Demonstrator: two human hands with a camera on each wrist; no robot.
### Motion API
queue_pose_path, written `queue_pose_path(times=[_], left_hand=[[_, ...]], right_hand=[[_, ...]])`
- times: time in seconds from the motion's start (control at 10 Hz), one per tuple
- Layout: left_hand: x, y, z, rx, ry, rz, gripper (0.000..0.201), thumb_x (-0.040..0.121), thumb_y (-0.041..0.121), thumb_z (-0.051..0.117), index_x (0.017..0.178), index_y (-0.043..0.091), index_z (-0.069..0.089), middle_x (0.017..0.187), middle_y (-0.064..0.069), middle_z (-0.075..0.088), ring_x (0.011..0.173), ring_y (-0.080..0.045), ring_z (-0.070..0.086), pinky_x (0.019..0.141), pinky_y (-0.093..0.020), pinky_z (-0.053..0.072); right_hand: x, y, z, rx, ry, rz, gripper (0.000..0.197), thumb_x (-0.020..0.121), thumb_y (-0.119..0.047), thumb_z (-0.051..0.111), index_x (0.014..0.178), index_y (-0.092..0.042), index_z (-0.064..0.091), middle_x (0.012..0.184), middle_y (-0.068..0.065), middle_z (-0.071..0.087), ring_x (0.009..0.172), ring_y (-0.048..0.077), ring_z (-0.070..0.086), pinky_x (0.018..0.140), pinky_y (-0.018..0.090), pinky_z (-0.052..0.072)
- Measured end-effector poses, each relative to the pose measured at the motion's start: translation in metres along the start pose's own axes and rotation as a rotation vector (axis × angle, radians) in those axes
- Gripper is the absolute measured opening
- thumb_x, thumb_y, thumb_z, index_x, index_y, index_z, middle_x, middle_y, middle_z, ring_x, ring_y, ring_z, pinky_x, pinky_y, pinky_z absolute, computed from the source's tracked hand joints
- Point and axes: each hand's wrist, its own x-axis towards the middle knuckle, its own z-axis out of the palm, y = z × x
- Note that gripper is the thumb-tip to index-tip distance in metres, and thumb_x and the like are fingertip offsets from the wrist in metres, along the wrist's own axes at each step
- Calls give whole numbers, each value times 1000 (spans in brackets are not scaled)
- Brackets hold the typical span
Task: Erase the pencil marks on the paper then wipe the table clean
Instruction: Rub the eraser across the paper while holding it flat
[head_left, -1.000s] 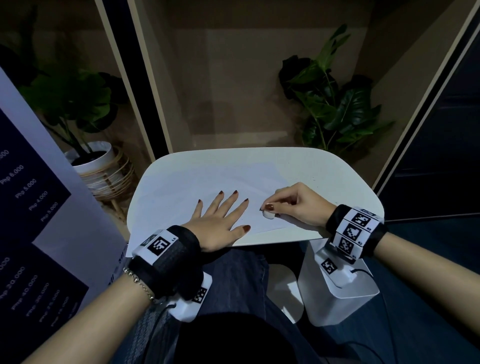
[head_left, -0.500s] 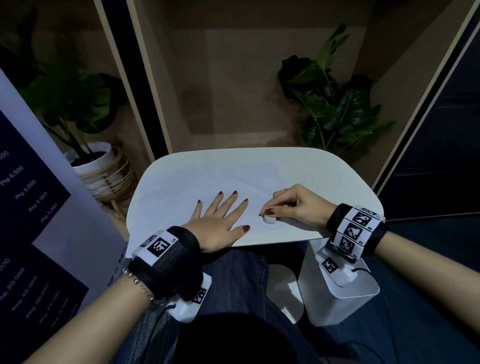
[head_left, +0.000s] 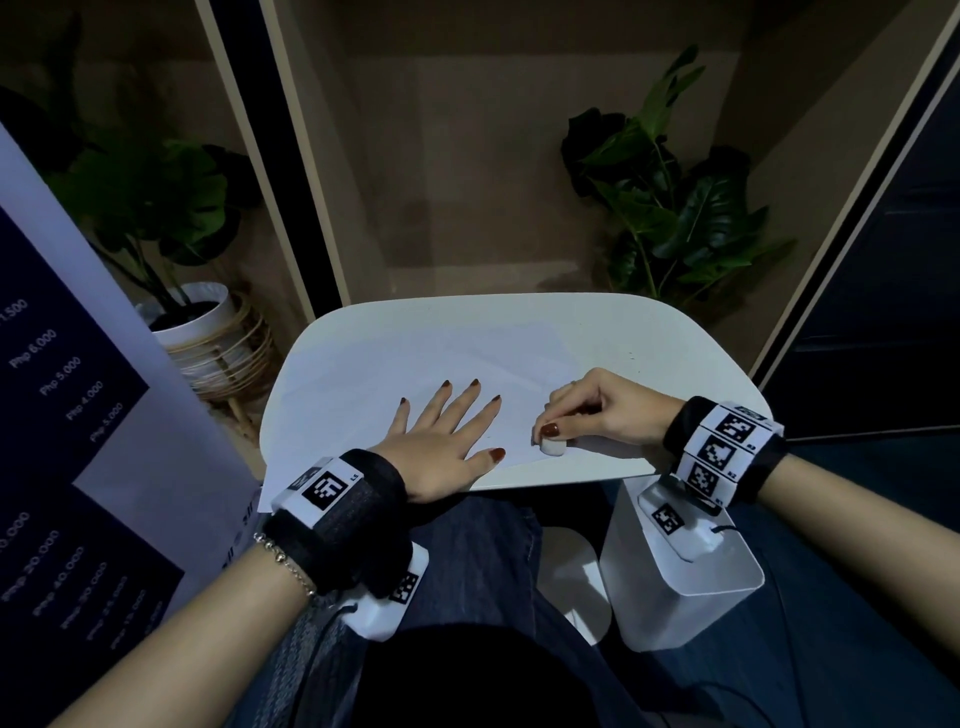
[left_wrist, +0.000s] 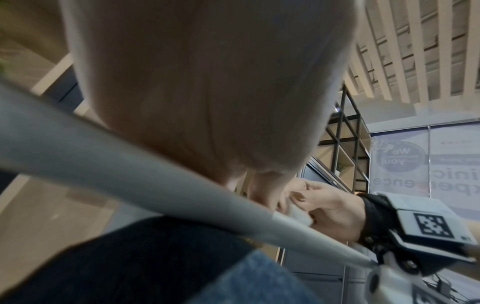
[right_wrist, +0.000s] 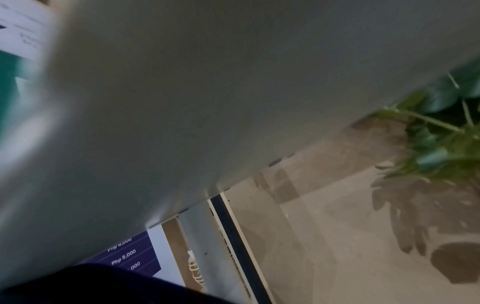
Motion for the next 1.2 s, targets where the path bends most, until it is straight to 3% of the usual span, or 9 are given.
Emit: queue_pose_path(times=[0.1,0.3,0.4,0.6,0.7,0.8,0.9,1.1,1.2], left_hand=[[0,0,-1,-7,-2,2,63,102,56,17,153,39,-16,158,12,-30,145,-14,-29,117,-53,-15],[0,1,0,-1,-1,-3,63,102,56,17,153,39,-16,158,12,-29,146,-14,-28,117,-52,-14],[0,0,-1,2,-6,-2,63,102,56,17,153,39,-16,158,12,-30,145,-14,-29,117,-52,-14],[-1,0,0,0,-8,1,63,102,57,17,153,40,-16,158,12,-30,145,-14,-29,117,-52,-15],[0,-1,0,-1,-11,1,63,102,57,17,152,40,-16,158,12,-30,145,-14,-29,117,-52,-15],[0,-1,-1,1,-10,-3,63,102,57,17,152,40,-17,158,12,-30,145,-14,-29,117,-52,-15],[0,-1,0,8,-12,3,63,102,57,17,152,40,-17,158,12,-30,145,-14,-29,117,-52,-15],[0,-1,0,4,-6,-4,63,102,57,16,152,40,-17,158,12,-30,145,-14,-29,117,-52,-15],[-1,0,0,6,-8,-4,63,102,57,16,152,39,-17,158,11,-30,145,-14,-29,117,-52,-15]], right_hand=[[0,1,8,22,163,-41,16,90,-3,67,103,0,76,81,3,66,71,2,61,70,12,44],[1,1,-1,-17,10,-9,14,91,-3,67,100,-3,78,81,-2,69,77,10,62,74,18,46],[1,3,8,71,203,-29,14,90,-2,67,100,-2,77,83,5,68,76,9,65,74,18,49],[1,3,-2,-23,8,-16,13,90,-4,68,99,-3,78,83,-1,69,79,14,63,75,19,46],[2,6,3,5,130,-18,13,90,-4,68,97,-6,78,85,-1,71,80,11,66,77,20,49],[3,6,6,40,203,-35,13,91,-5,68,98,-6,78,87,9,69,81,14,66,79,22,51],[1,5,-2,18,32,-15,13,90,-5,68,97,-5,79,91,20,67,81,18,63,78,24,49],[2,6,8,83,219,-17,14,91,-2,66,98,-4,78,87,7,69,81,12,67,77,20,50],[1,5,-1,-29,42,-20,14,91,-3,67,98,-5,78,82,-2,68,79,11,63,77,18,45]])
